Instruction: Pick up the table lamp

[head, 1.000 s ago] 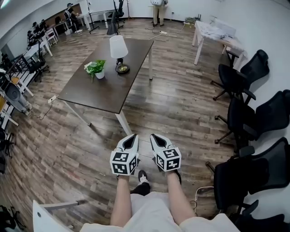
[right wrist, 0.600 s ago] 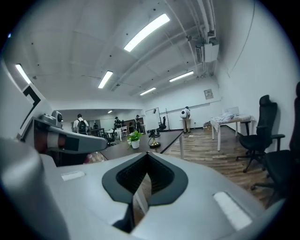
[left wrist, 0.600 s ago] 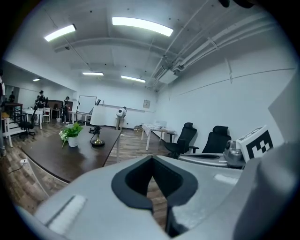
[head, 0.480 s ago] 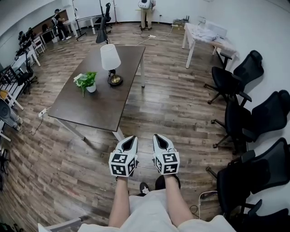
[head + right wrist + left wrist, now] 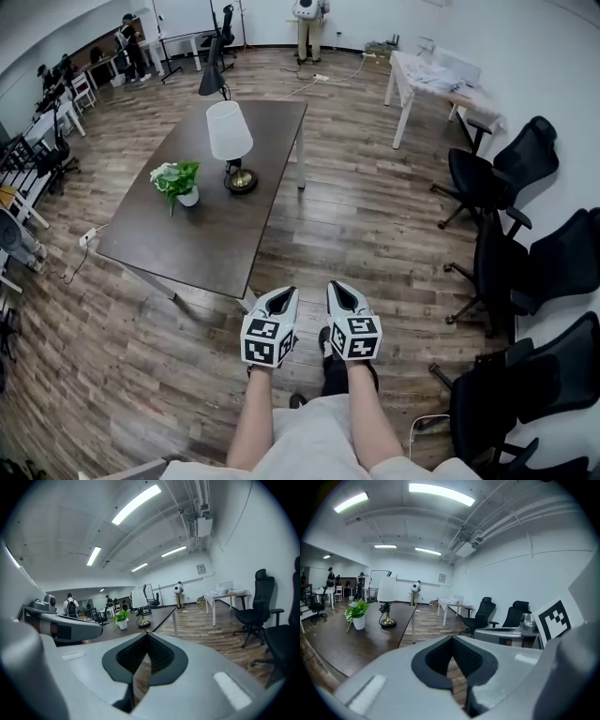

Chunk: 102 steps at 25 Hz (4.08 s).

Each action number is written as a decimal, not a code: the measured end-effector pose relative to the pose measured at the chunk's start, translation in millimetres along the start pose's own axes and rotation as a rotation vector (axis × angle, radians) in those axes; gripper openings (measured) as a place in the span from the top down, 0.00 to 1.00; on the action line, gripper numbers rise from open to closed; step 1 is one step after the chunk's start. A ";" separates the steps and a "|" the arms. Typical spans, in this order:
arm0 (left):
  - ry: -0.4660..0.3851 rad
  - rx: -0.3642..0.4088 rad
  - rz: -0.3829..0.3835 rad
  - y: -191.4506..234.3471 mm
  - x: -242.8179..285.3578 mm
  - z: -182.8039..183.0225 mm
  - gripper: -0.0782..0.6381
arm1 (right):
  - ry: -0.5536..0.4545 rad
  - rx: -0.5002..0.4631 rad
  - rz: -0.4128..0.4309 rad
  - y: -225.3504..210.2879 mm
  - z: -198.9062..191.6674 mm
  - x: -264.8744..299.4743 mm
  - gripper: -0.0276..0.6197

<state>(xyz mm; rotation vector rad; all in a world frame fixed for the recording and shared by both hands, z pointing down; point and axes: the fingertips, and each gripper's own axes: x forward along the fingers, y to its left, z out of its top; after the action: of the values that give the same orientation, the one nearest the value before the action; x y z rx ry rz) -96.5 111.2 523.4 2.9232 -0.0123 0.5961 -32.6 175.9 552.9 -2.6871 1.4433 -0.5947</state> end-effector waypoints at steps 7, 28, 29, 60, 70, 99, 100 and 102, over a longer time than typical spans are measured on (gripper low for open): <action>0.002 -0.022 0.098 62.2 53.5 43.1 0.89 | 0.055 -0.041 0.128 -4.8 34.3 91.2 0.91; -0.007 -0.105 0.311 137.3 167.2 93.8 0.89 | 0.156 -0.154 0.372 -62.0 86.9 234.9 0.91; -0.013 -0.118 0.327 143.2 165.2 93.2 0.89 | 0.146 -0.155 0.377 -61.9 89.7 238.7 0.91; -0.052 -0.412 0.603 371.9 215.0 84.4 0.89 | 0.207 -0.334 0.658 24.8 103.7 495.2 0.91; 0.004 -0.410 0.594 372.3 227.9 87.8 0.89 | 0.286 -0.394 0.737 51.1 69.7 547.1 0.91; -0.072 -0.497 0.744 447.3 240.8 49.0 0.89 | 0.091 -0.483 0.780 113.6 41.3 631.9 0.65; -0.071 -0.496 0.746 447.8 239.6 48.3 0.89 | 0.083 -0.480 0.780 116.0 44.4 632.9 0.65; -0.073 -0.494 0.750 449.1 237.2 48.0 0.89 | 0.075 -0.481 0.782 120.1 48.0 633.8 0.69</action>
<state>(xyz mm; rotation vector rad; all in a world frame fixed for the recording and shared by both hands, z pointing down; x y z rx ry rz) 122.7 -334.2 640.9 2.3800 -1.1215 0.4737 202.4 -412.5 683.2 -2.0455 2.7014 -0.3031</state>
